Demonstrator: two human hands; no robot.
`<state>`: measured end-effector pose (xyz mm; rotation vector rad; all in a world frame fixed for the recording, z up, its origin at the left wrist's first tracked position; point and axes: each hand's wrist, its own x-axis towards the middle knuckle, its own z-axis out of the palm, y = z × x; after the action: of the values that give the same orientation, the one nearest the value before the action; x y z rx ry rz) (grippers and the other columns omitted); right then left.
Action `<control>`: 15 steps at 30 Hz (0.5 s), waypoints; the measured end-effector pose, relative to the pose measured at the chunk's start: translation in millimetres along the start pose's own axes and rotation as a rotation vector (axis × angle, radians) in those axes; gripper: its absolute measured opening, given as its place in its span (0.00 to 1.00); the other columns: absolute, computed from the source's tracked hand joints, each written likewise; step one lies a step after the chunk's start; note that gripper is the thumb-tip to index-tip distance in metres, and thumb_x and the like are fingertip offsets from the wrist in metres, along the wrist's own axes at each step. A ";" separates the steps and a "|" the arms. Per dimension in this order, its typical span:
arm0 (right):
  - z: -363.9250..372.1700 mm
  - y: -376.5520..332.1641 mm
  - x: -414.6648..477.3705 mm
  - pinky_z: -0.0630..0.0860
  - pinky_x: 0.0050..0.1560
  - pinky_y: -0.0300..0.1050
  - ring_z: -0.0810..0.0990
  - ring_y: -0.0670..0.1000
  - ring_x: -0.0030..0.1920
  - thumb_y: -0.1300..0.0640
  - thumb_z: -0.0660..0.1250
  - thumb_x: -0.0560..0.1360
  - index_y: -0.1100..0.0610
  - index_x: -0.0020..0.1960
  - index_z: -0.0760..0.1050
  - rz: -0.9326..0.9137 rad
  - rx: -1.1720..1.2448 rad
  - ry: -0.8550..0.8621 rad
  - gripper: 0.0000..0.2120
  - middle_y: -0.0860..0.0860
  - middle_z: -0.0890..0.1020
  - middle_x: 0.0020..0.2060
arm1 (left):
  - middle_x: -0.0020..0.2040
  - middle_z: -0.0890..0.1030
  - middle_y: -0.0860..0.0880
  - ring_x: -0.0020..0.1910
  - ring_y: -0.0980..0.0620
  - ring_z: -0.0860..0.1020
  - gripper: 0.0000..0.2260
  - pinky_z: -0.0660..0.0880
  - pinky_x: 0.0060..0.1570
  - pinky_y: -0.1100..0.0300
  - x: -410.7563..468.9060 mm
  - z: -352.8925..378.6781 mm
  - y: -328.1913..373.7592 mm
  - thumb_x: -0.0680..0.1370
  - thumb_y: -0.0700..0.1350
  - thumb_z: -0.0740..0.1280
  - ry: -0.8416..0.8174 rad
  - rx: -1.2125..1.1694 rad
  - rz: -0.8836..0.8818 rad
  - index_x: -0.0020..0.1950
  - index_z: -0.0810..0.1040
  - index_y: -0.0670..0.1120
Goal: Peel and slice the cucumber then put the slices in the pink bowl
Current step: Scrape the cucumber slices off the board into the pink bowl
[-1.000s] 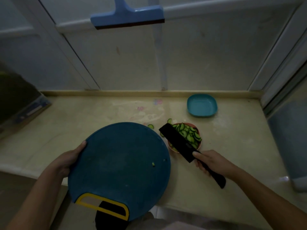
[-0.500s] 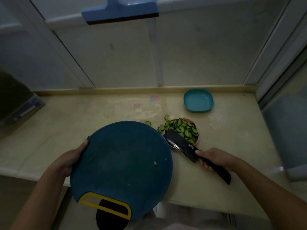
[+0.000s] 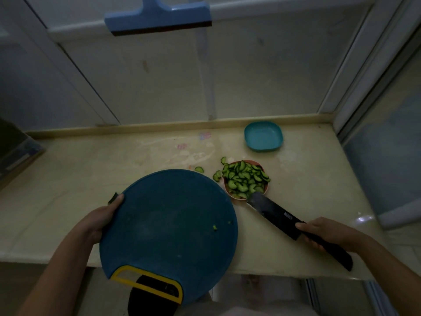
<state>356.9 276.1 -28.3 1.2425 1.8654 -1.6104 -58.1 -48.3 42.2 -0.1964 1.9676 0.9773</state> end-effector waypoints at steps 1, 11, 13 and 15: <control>3.2 1.5 -3.0 0.70 0.31 0.38 0.73 0.48 0.28 0.43 0.63 0.75 0.59 0.35 0.75 -0.004 -0.009 0.004 0.20 0.52 0.76 0.27 | 0.55 0.79 0.36 0.52 0.37 0.77 0.27 0.76 0.46 0.47 1.7 -1.8 -0.3 0.76 0.59 0.61 0.001 -0.005 0.005 0.59 0.75 0.36; 37.7 -46.7 -21.1 0.68 0.29 0.41 0.69 0.50 0.24 0.45 0.62 0.76 0.58 0.31 0.74 -0.191 0.131 -0.003 0.21 0.54 0.72 0.24 | 0.49 0.80 0.39 0.47 0.40 0.78 0.22 0.74 0.40 0.50 11.2 -2.1 1.2 0.78 0.57 0.59 -0.043 -0.001 0.042 0.53 0.76 0.38; 41.3 -56.1 -15.6 0.67 0.27 0.40 0.68 0.49 0.24 0.45 0.62 0.75 0.58 0.32 0.74 -0.181 0.205 0.002 0.20 0.54 0.71 0.24 | 0.48 0.80 0.40 0.45 0.41 0.78 0.21 0.74 0.39 0.51 11.4 -0.4 3.8 0.78 0.57 0.60 -0.036 0.006 0.040 0.51 0.76 0.38; 42.6 -60.8 -5.3 0.67 0.27 0.40 0.68 0.49 0.24 0.44 0.62 0.75 0.59 0.33 0.73 -0.160 0.216 0.030 0.21 0.54 0.71 0.24 | 0.48 0.80 0.39 0.46 0.41 0.78 0.21 0.74 0.40 0.51 12.3 -0.7 6.4 0.78 0.57 0.59 -0.047 0.018 0.039 0.50 0.76 0.38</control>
<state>300.1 237.5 0.2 1.2352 1.8904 -1.9320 -68.9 -41.7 36.4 -0.1244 1.9431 0.9797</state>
